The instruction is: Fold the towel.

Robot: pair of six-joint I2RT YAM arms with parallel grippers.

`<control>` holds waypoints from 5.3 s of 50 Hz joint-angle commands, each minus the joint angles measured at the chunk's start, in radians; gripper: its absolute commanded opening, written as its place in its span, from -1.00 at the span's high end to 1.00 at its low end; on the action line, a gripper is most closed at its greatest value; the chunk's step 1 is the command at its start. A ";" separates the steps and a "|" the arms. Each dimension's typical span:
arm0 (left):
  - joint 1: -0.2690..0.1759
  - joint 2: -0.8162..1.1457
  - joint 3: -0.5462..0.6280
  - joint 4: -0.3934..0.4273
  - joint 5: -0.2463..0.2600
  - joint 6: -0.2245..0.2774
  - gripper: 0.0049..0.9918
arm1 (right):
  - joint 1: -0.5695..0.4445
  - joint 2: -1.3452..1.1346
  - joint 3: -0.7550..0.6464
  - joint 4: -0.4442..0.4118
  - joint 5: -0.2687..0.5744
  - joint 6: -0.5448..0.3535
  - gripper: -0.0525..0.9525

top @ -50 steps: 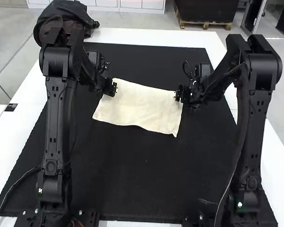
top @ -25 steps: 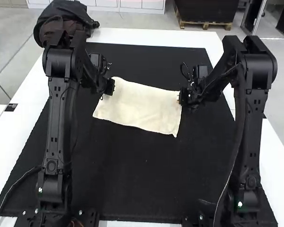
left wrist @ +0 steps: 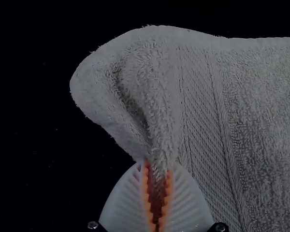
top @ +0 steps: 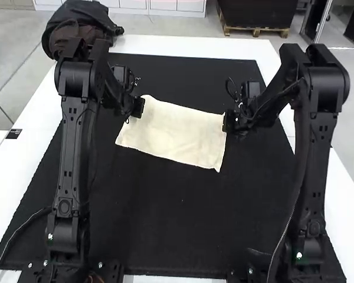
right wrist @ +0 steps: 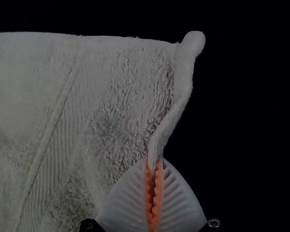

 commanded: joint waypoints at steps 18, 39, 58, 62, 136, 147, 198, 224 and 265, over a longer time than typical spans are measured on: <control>0.040 -0.026 0.007 -0.023 -0.074 -0.016 0.96 | -0.041 -0.156 -0.059 -0.004 -0.033 0.024 0.94; 0.075 -0.086 0.007 -0.037 -0.068 -0.049 0.96 | -0.040 -0.217 -0.111 -0.013 -0.077 0.055 0.94; 0.089 -0.157 -0.008 -0.092 -0.031 -0.061 0.96 | -0.041 -0.286 -0.149 -0.050 -0.126 0.081 0.94; 0.089 -0.167 -0.021 -0.095 -0.023 -0.061 0.96 | -0.043 -0.295 -0.152 -0.064 -0.142 0.081 0.95; 0.093 -0.457 -0.323 0.178 0.112 -0.259 0.96 | -0.120 -0.452 -0.264 -0.119 -0.278 0.090 0.95; 0.096 -0.457 -0.392 0.215 0.167 -0.286 0.96 | -0.120 -0.450 -0.280 -0.114 -0.304 0.090 0.95; 0.132 -0.431 -0.594 0.445 0.167 -0.311 0.96 | -0.115 -0.562 -0.378 -0.131 -0.418 0.125 0.95; 0.149 -0.471 -0.627 0.288 0.167 -0.193 0.96 | -0.113 -0.564 -0.433 -0.145 -0.418 0.127 0.95; 0.193 -0.482 -0.752 0.351 0.147 -0.127 0.96 | -0.093 -0.433 -0.516 -0.036 -0.389 0.090 0.94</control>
